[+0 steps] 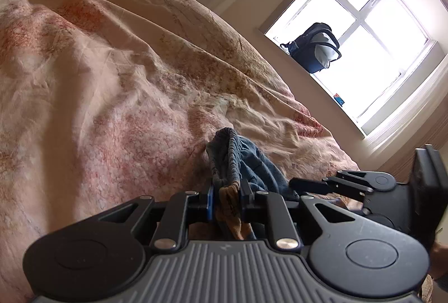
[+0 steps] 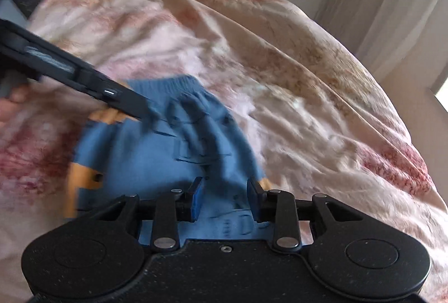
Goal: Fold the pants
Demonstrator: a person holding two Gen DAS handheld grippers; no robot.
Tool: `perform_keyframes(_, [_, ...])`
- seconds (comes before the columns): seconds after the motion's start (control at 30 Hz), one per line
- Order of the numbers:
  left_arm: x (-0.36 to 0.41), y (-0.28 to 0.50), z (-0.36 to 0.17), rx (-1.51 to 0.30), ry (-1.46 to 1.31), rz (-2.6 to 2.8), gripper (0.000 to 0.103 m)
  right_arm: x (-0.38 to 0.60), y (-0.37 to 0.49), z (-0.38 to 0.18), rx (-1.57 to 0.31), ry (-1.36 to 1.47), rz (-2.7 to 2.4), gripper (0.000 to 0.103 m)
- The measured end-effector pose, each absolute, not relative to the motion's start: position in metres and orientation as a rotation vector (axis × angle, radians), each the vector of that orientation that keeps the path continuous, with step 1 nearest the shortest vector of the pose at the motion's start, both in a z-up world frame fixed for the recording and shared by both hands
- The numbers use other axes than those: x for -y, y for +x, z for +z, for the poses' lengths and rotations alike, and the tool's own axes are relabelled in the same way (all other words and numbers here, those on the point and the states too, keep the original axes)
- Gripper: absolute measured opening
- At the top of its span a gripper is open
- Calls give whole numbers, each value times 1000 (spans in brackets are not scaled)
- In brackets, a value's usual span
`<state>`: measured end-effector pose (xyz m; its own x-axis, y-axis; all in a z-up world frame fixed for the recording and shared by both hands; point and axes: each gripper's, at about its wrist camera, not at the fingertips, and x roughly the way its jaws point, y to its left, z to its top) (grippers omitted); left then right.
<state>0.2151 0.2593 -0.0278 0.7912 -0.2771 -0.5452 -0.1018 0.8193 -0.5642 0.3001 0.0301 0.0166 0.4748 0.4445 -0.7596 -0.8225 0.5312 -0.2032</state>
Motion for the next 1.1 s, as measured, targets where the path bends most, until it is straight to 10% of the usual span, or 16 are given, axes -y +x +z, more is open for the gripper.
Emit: perform_keyframes(1.1, [-260,216,-29,-665,-609,-103,19,-7,324,6,-719,-585,691,50])
